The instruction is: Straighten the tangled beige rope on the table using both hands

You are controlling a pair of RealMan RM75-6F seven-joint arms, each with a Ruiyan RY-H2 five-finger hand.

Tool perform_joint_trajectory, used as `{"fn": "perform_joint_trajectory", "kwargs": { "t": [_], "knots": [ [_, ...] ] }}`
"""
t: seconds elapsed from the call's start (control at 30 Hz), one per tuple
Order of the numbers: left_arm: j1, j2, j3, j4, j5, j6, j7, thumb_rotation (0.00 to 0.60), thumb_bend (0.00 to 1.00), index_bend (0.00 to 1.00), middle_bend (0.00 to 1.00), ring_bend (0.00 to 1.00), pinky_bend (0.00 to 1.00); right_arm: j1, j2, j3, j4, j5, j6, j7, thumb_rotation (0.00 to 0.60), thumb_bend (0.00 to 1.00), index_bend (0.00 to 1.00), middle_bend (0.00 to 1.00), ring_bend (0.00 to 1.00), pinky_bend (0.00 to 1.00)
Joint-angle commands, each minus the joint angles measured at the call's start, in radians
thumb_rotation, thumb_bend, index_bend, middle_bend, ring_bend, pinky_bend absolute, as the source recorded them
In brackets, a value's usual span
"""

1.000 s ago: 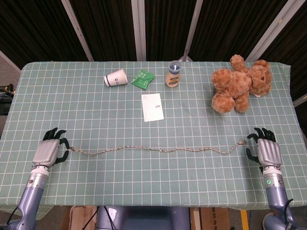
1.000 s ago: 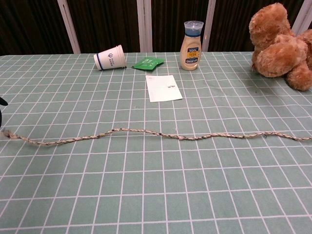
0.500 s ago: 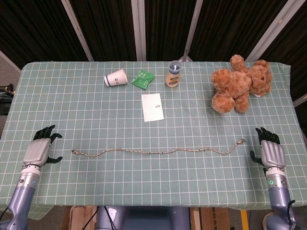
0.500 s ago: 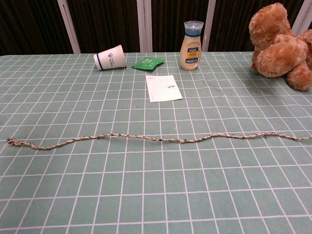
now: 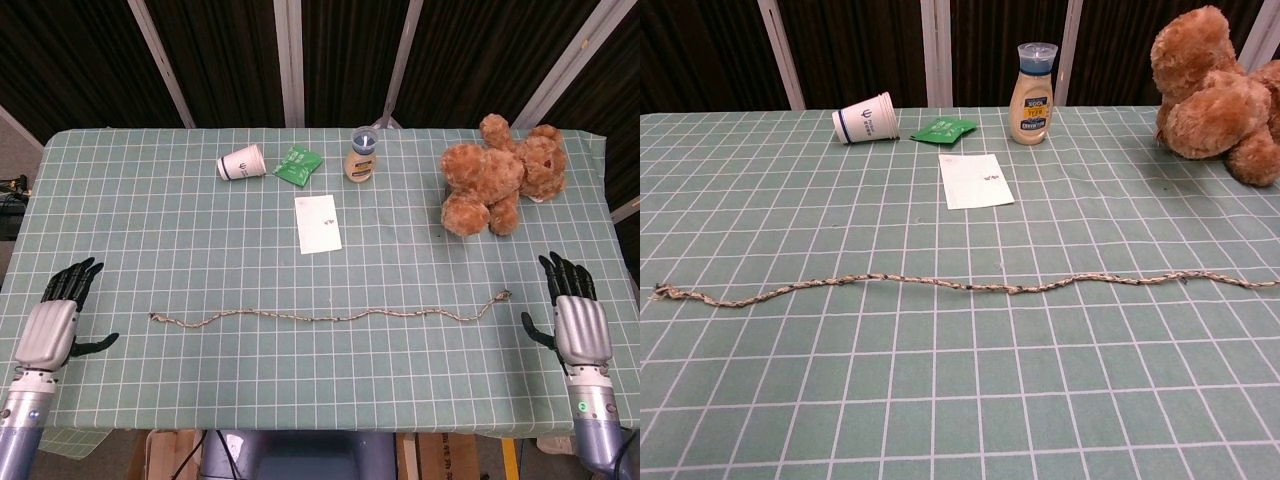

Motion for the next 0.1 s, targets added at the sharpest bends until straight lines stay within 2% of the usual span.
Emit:
{"fn": "perform_joint_trajectory", "kwargs": {
  "t": [0.03,0.1],
  "knots": [
    [0.053,0.038,0.035,0.026,0.064,0.073,-0.052,0.6,0.14,0.06,0.0,0.0,0.0,-0.081,0.049,-0.048,-0.009,-0.095,0.121,0.061,0.6,0.36,0.0,0.0,0.0,0.0],
    [0.071,0.05,0.045,0.039,0.078,0.091,-0.07,0.6,0.14,0.06,0.0,0.0,0.0,-0.106,0.066,-0.051,-0.011,-0.098,0.151,0.08,0.6,0.36,0.0,0.0,0.0,0.0]
  ]
}}
